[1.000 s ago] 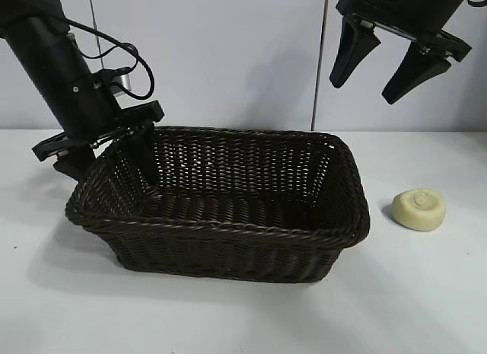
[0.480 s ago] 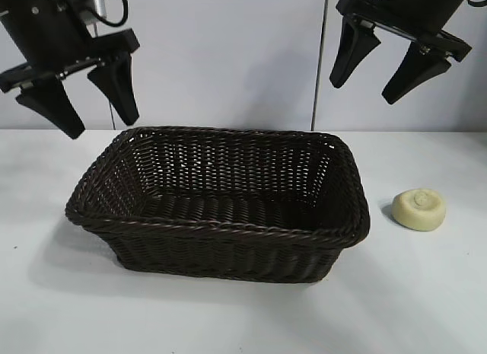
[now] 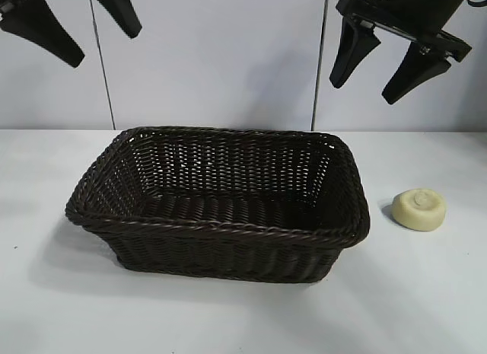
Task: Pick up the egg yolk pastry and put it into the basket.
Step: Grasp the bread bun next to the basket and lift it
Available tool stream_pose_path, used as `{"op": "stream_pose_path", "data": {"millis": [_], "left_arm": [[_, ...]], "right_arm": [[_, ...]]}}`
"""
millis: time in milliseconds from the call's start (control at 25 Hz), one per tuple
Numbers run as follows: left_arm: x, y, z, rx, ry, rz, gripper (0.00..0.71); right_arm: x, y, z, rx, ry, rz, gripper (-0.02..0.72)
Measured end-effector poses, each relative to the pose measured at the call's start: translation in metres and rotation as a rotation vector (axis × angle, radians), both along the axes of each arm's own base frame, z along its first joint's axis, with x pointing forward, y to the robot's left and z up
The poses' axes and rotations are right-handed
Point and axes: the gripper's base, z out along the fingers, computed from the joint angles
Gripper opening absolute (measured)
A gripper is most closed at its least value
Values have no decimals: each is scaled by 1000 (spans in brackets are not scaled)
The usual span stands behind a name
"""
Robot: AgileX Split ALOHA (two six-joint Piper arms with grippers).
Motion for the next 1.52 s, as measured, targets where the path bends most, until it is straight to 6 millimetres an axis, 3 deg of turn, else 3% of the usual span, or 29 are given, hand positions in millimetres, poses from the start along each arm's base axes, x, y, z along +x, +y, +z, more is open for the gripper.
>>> {"op": "stream_pose_path", "data": {"millis": [320, 1240, 1360, 1520], "left_arm": [[-4, -1, -37, -57, 67, 88, 539], [-3, 0, -37, -46, 58, 92, 539], [-3, 0, -37, -46, 58, 92, 539], [-3, 0, -37, -46, 59, 91, 539]], "right_arm": [[0, 0, 0, 0, 0, 0, 570], [-2, -1, -1, -6, 17, 6, 570], [-1, -10, -1, -29, 23, -15, 570], [1, -40, -4, -100, 38, -75, 570]]}}
